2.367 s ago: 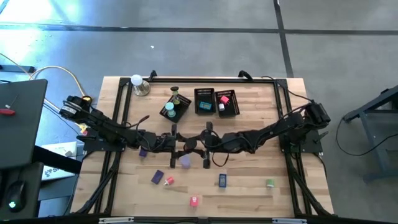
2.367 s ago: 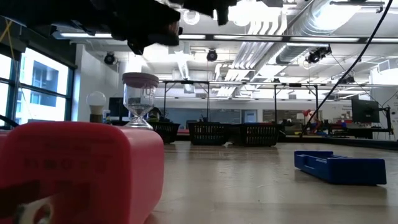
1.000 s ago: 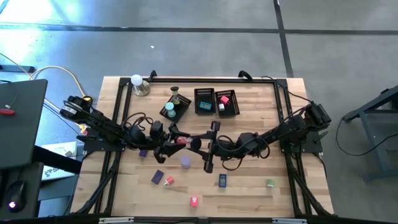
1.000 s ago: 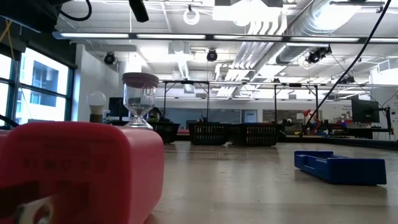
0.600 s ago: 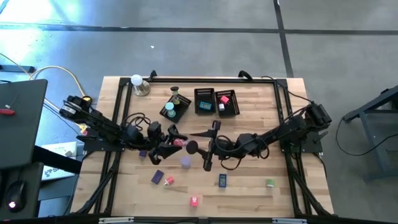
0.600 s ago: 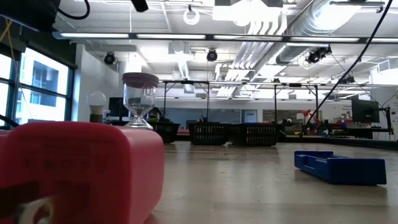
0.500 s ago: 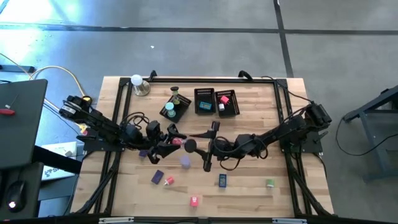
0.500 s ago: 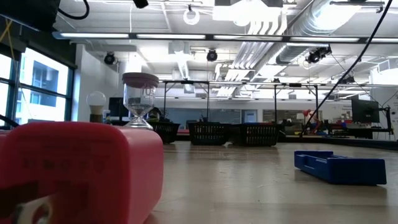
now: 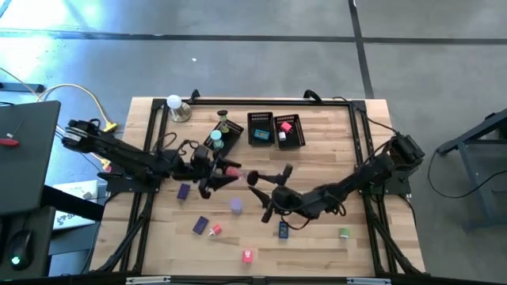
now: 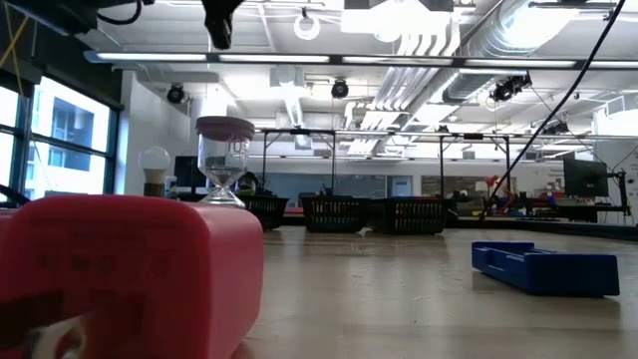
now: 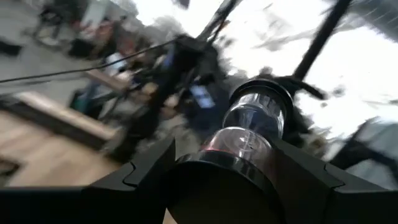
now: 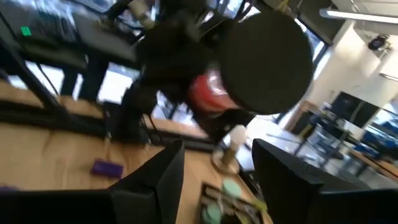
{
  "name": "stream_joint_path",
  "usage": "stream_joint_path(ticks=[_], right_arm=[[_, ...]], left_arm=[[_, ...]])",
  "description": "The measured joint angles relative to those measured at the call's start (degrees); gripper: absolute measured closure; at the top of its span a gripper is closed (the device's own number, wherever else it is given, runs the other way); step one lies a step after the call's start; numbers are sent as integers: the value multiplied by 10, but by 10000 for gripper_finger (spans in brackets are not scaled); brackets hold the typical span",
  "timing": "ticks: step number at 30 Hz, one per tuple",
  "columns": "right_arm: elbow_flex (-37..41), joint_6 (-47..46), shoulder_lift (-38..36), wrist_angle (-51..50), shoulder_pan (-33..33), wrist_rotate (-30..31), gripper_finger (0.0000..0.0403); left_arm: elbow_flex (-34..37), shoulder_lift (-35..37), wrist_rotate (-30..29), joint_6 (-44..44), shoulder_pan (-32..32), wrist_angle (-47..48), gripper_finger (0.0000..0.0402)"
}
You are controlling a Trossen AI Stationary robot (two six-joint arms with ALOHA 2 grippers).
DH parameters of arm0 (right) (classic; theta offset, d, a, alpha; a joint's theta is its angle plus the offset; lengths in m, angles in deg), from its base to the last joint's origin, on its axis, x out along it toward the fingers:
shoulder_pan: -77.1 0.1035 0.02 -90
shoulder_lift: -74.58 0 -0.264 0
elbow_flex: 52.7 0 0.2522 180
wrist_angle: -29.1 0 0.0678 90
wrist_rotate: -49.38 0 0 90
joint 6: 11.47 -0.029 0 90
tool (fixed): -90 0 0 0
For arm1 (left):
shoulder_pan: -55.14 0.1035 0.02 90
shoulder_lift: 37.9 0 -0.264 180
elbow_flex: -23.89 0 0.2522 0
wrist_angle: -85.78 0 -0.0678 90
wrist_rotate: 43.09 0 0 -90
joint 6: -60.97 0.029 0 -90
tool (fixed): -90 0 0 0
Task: Pick & Place Office items
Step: Put the red and black hourglass into the left black bin
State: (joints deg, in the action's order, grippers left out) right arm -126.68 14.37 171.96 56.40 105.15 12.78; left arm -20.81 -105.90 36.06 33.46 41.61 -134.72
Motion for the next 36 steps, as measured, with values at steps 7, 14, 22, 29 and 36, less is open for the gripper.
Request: stream_joint_path(ticks=[7, 14, 22, 29, 36], right_arm=[[0, -40, 0, -55, 38, 60, 225], [0, -91, 0, -108, 46, 66, 225], [-1, -126, 0, -138, 41, 63, 225], [-1, -128, 0, -144, 41, 61, 225], [0, -160, 0, -191, 39, 55, 225]], left_arm=[[-99, 99, -40, 52, 79, 411, 178], [-251, 68, -47, 71, 165, 765, 178], [-352, -60, -45, 75, 271, 962, 178], [-411, -165, -44, 110, 308, 994, 175], [-493, -235, -45, 139, 341, 1070, 173]])
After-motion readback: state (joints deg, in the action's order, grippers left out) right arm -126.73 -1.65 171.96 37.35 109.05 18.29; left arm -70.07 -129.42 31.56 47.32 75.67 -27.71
